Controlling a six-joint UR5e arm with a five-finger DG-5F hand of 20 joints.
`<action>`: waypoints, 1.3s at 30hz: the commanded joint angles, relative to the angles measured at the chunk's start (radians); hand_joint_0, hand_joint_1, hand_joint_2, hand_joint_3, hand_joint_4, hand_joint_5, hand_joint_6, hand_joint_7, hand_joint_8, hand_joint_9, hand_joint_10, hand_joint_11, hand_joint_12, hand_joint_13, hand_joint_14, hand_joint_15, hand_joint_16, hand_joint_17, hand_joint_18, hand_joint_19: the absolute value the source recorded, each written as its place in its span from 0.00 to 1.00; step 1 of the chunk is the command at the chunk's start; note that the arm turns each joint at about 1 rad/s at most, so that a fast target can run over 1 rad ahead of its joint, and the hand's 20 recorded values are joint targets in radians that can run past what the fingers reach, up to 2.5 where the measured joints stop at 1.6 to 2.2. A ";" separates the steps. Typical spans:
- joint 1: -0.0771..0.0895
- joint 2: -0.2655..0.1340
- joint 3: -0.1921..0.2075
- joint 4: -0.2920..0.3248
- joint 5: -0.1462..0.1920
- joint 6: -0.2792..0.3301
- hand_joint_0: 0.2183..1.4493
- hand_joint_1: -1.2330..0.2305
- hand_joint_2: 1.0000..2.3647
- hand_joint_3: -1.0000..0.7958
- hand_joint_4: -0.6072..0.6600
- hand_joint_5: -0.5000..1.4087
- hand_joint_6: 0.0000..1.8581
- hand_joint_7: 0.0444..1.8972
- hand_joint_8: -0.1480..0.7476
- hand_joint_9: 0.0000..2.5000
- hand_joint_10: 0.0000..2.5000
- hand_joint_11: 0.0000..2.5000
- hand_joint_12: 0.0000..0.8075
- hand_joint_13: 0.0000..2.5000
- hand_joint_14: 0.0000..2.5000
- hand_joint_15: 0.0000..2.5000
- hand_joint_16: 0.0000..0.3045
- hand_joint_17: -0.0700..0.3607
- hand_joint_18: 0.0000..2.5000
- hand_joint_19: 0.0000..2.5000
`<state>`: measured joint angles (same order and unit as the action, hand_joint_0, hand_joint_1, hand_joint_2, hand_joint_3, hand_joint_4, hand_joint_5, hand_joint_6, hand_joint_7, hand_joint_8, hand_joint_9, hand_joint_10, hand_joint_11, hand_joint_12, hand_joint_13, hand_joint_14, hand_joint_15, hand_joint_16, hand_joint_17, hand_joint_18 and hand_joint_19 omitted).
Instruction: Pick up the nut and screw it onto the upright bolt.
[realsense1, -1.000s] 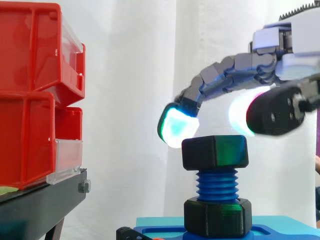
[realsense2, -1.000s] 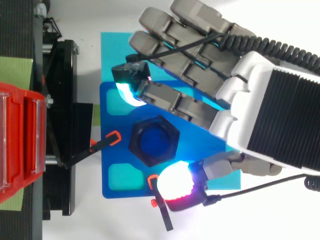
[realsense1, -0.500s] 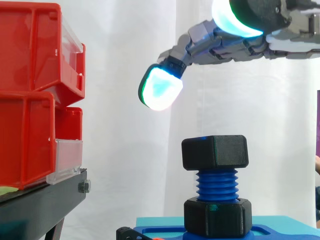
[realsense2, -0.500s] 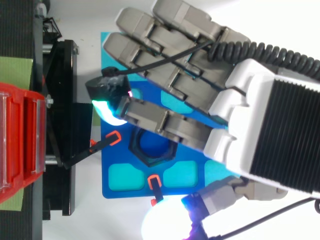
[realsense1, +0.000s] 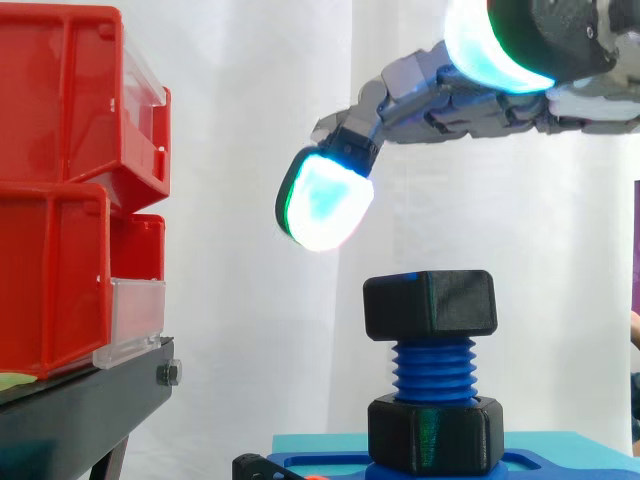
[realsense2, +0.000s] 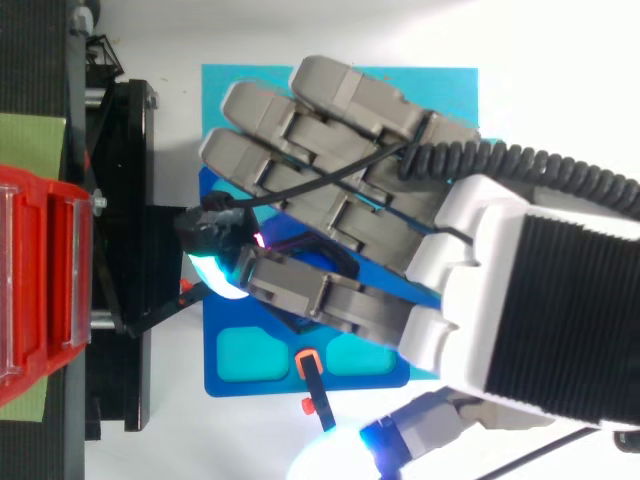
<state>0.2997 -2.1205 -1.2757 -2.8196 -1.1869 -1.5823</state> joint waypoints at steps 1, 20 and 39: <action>-0.007 -0.026 -0.001 -0.001 -0.013 0.016 0.19 0.80 0.00 0.28 0.62 0.15 0.27 0.36 0.44 0.06 0.00 0.00 0.47 0.04 0.00 0.00 0.16 0.42 0.00 0.00; -0.020 -0.058 0.032 -0.067 -0.072 0.068 0.20 0.80 0.00 0.28 0.64 0.16 0.27 0.41 0.45 0.07 0.00 0.00 0.47 0.06 0.00 0.00 0.15 0.41 0.00 0.00; -0.063 -0.058 0.035 -0.064 -0.118 0.067 0.21 0.79 0.00 0.28 0.68 0.18 0.27 0.54 0.46 0.11 0.00 0.00 0.45 0.09 0.00 0.00 0.14 0.39 0.00 0.00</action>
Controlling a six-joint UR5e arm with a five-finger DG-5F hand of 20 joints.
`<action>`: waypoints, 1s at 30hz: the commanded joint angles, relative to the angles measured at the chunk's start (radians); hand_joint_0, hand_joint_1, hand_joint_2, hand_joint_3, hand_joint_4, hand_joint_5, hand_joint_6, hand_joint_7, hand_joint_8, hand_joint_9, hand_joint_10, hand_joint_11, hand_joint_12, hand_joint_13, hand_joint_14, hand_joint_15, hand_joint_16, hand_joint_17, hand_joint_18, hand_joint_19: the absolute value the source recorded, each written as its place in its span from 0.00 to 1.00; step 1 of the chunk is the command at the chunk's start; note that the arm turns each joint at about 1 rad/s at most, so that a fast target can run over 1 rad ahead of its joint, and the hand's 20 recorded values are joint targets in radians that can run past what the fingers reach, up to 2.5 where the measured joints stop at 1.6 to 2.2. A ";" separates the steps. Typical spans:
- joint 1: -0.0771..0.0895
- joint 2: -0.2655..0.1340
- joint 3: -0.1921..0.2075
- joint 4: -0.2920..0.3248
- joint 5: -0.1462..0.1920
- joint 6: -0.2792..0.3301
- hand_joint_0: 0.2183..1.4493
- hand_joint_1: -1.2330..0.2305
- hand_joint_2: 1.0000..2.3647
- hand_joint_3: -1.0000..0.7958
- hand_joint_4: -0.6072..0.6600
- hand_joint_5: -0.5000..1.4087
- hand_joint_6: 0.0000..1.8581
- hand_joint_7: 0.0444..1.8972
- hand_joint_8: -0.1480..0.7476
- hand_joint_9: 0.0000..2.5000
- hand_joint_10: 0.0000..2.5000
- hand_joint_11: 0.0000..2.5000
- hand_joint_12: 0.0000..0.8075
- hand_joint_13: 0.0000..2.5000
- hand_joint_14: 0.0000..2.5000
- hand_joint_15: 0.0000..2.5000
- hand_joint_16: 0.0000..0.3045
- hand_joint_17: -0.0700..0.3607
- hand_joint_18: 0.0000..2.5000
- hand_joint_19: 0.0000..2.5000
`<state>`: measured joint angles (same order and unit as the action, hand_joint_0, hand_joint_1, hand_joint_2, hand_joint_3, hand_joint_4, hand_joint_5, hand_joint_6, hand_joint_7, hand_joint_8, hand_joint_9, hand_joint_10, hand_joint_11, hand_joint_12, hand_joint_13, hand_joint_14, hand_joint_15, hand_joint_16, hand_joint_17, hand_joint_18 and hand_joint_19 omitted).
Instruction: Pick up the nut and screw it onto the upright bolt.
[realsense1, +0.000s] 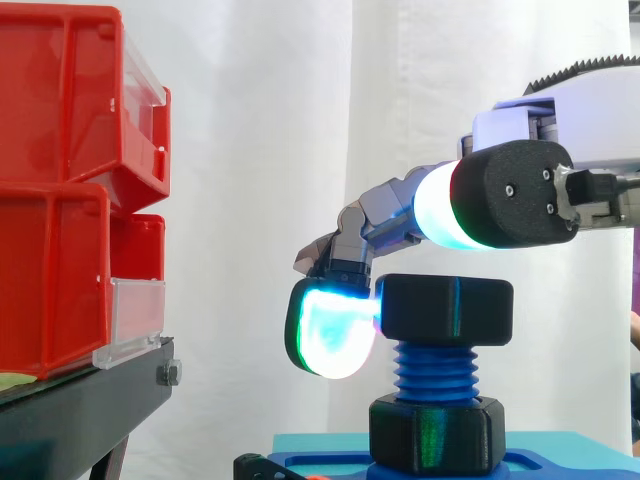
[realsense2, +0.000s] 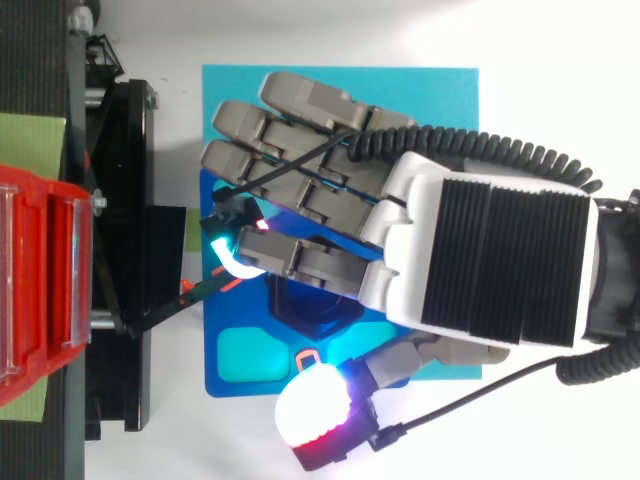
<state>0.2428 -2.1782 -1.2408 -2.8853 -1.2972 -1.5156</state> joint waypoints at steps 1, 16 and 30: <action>-0.007 0.000 0.000 0.001 -0.011 0.000 0.21 0.79 0.00 0.28 0.69 0.18 0.27 0.55 0.46 0.11 0.00 0.00 0.45 0.09 0.00 0.00 0.14 0.39 0.00 0.00; -0.040 0.000 0.000 0.003 -0.048 -0.003 0.22 0.78 0.00 0.28 0.68 0.21 0.27 0.68 0.48 0.15 0.00 0.00 0.44 0.13 0.00 0.00 0.13 0.37 0.00 0.00; -0.077 0.000 0.041 -0.023 -0.094 -0.038 0.22 0.79 0.00 0.28 0.70 0.19 0.27 0.54 0.48 0.17 0.00 0.00 0.42 0.15 0.00 0.00 0.12 0.35 0.00 0.00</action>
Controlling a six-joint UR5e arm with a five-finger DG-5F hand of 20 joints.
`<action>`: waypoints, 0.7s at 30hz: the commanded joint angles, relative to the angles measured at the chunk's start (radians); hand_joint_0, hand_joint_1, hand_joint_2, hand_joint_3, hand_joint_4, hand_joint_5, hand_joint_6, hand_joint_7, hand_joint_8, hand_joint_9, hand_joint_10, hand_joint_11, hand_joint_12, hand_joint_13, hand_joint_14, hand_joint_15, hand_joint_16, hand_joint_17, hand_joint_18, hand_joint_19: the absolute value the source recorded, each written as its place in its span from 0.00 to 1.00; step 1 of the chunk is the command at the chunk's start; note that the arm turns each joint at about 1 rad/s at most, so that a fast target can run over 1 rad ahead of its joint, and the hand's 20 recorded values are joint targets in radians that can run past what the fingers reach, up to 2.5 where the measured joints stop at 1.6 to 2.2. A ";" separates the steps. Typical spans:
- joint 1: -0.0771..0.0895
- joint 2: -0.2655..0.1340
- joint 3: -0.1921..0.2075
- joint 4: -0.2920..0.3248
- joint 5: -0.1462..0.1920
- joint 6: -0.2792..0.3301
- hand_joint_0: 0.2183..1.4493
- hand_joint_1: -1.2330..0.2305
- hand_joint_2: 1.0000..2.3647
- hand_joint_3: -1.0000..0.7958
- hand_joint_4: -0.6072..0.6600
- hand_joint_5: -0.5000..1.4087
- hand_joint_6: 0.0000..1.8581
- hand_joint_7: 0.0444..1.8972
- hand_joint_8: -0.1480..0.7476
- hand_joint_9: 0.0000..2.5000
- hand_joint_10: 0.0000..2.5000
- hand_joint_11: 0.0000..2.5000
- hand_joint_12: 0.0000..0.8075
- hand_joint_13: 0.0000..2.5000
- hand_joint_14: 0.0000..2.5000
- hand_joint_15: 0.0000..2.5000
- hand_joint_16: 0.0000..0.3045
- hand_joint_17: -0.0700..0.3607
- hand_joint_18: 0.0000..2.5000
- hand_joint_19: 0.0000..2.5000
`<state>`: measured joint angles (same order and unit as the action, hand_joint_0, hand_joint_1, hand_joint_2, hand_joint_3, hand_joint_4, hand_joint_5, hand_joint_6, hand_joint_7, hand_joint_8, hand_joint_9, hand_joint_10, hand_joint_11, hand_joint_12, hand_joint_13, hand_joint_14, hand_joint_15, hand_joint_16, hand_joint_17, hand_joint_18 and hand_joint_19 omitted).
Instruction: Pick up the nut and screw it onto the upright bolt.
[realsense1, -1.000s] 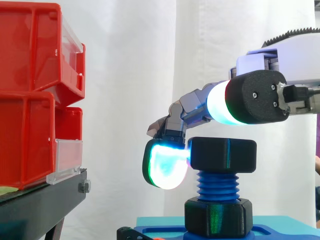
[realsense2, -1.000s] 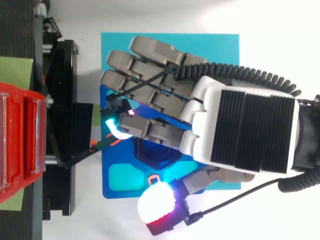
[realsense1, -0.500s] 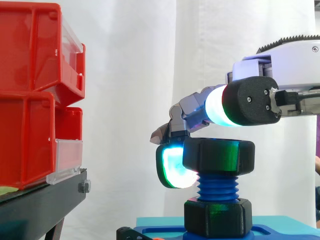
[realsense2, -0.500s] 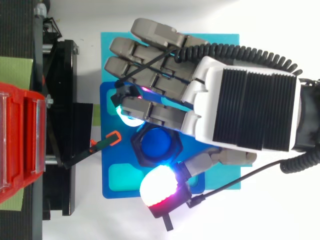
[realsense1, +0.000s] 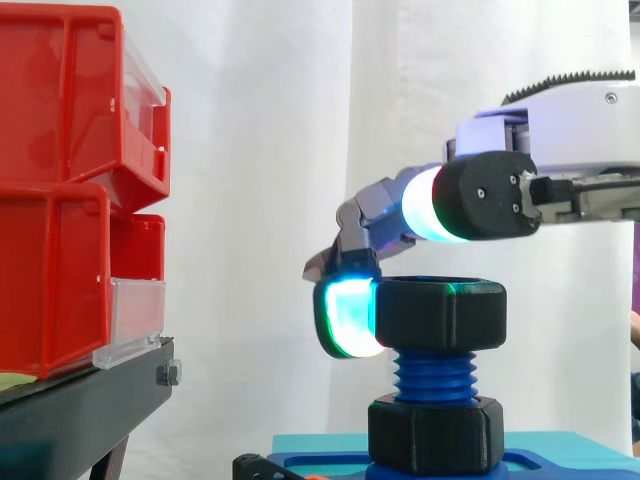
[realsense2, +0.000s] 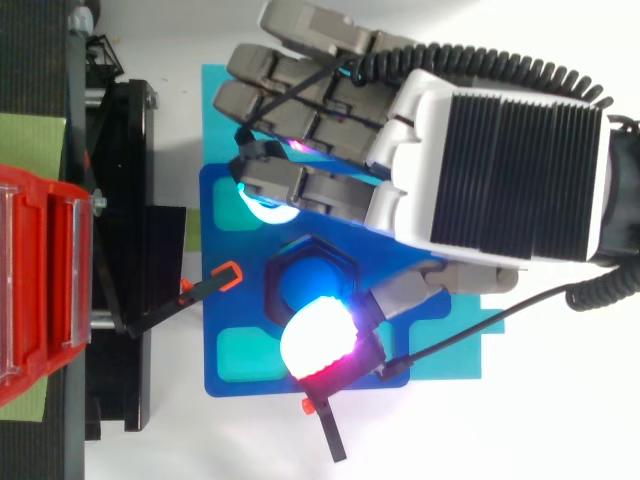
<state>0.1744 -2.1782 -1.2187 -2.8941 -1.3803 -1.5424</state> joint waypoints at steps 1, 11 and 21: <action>-0.012 0.000 0.025 -0.023 -0.016 -0.015 0.22 0.79 0.00 0.28 0.70 0.18 0.27 0.49 0.47 0.16 0.00 0.00 0.42 0.15 0.00 0.00 0.12 0.36 0.00 0.00; -0.030 -0.002 0.070 -0.045 -0.051 -0.033 0.21 0.80 0.00 0.28 0.65 0.17 0.27 0.37 0.44 0.13 0.00 0.00 0.43 0.12 0.00 0.00 0.13 0.37 0.00 0.00; 0.013 -0.002 0.070 -0.023 -0.049 -0.022 0.22 0.80 0.00 0.28 0.69 0.18 0.27 0.48 0.46 0.14 0.00 0.00 0.44 0.13 0.00 0.00 0.13 0.37 0.00 0.00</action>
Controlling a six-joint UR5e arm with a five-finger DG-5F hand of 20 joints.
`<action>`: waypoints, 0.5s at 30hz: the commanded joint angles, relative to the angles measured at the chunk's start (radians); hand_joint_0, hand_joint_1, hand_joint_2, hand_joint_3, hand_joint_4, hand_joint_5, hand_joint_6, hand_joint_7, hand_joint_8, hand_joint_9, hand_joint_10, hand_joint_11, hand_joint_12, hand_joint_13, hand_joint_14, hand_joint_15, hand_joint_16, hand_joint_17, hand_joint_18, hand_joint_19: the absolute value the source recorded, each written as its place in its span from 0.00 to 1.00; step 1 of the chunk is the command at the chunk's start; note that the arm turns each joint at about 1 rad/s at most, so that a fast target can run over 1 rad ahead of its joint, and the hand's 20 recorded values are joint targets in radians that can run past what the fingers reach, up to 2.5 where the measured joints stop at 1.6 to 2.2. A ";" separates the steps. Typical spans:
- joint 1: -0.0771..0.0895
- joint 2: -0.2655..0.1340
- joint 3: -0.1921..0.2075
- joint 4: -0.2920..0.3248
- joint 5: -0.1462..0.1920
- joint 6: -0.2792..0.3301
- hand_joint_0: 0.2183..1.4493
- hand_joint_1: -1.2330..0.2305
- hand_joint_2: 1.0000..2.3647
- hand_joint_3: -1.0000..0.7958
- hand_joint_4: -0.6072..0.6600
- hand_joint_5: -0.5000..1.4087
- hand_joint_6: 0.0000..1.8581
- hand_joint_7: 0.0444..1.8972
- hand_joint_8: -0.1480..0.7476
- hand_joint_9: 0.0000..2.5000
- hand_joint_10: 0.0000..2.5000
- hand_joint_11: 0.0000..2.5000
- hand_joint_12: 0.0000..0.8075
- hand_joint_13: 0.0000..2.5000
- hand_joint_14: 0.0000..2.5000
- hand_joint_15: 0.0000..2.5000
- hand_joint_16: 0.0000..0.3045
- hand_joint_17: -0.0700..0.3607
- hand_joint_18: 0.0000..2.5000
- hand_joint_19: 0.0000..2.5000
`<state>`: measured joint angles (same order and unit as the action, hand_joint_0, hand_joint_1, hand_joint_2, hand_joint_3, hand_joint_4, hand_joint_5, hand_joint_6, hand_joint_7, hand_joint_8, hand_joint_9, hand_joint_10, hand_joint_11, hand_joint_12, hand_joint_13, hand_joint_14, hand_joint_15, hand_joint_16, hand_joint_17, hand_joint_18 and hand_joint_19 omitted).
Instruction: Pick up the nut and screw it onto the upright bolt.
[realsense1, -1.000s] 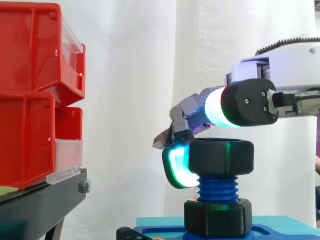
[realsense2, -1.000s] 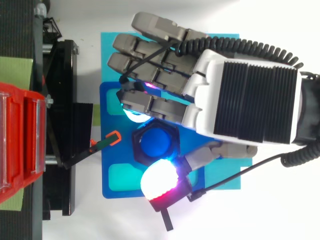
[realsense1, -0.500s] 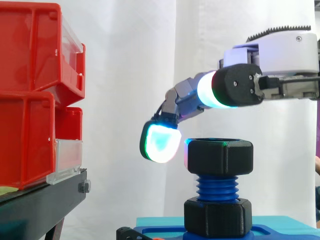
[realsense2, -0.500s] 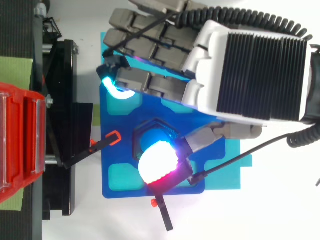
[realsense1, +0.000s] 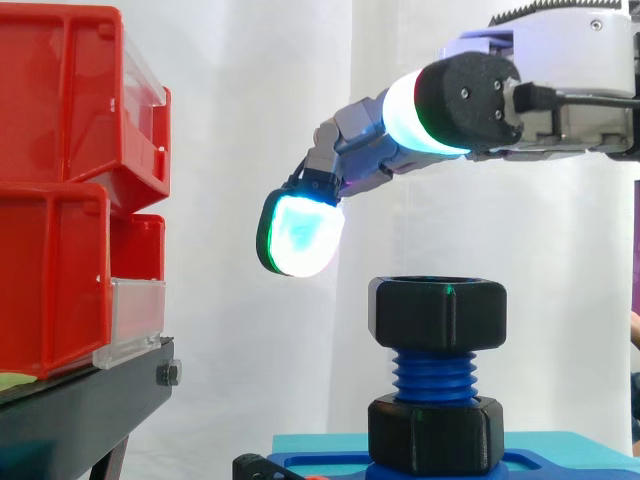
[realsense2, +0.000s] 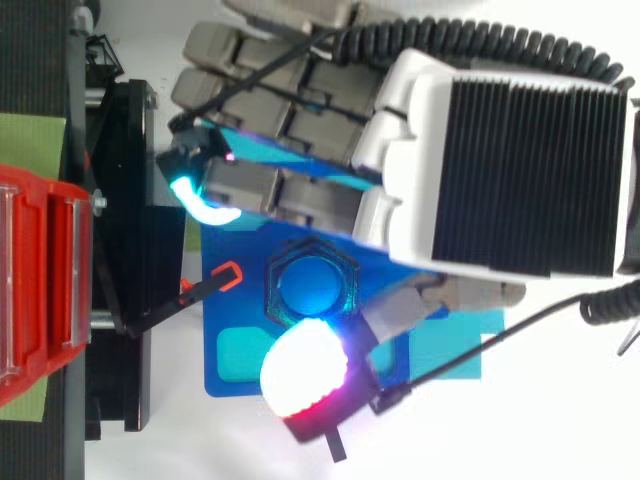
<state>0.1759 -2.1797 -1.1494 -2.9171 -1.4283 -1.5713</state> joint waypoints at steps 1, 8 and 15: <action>0.011 0.000 0.000 -0.001 -0.001 0.007 0.22 0.80 0.00 0.28 0.69 0.18 0.27 0.48 0.46 0.14 0.00 0.00 0.43 0.13 0.00 0.00 0.13 0.37 0.00 0.00; 0.030 0.000 0.000 -0.010 -0.003 0.028 0.22 0.78 0.00 0.28 0.71 0.19 0.27 0.50 0.46 0.15 0.00 0.00 0.43 0.13 0.00 0.00 0.13 0.37 0.00 0.00; 0.043 0.000 -0.001 -0.042 -0.003 0.045 0.22 0.77 0.00 0.28 0.72 0.19 0.27 0.51 0.46 0.15 0.00 0.00 0.43 0.13 0.00 0.00 0.13 0.37 0.00 0.00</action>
<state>0.2159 -2.1798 -1.1501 -2.9456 -1.4308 -1.5327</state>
